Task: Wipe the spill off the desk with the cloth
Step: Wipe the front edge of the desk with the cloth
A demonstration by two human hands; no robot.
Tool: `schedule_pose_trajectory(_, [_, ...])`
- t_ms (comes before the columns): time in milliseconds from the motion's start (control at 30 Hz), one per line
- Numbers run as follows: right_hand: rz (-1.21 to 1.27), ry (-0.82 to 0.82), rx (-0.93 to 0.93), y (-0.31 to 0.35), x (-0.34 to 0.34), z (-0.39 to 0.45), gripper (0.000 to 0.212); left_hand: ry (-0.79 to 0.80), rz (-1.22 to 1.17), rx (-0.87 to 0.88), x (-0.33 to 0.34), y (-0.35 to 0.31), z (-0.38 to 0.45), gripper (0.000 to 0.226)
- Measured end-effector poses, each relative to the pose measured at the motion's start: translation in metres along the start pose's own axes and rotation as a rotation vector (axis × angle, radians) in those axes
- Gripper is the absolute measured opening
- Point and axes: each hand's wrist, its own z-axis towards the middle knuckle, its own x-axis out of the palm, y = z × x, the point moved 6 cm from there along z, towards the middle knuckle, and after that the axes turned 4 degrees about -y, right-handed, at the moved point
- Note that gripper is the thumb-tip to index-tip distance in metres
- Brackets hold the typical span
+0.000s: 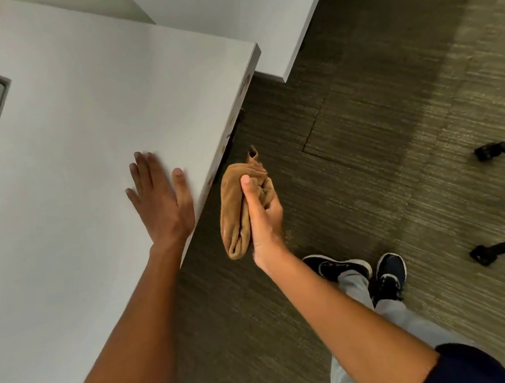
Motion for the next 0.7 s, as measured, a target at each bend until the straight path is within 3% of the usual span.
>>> schedule_pose_trajectory(333, [0.083, -0.047, -0.071, -0.015, 0.015, -0.001, 0.056, -0.004, -0.031, -0.006, -0.001, -0.001, 0.000, 0.070])
schedule_pose_trajectory(500, [-0.117, -0.039, -0.153, -0.024, 0.034, -0.009, 0.105, -0.007, -0.042, -0.017, -0.001, 0.001, 0.003, 0.064])
schedule_pose_trajectory(600, [-0.237, -0.055, -0.293, -0.019, 0.045, -0.009, 0.097, -0.024, -0.069, -0.016, 0.000, 0.002, 0.003, 0.062])
schedule_pose_trajectory(700, [-0.308, -0.103, -0.447, -0.014, 0.053, -0.007, 0.072, -0.048, -0.098, -0.009, 0.000, 0.005, 0.003, 0.060])
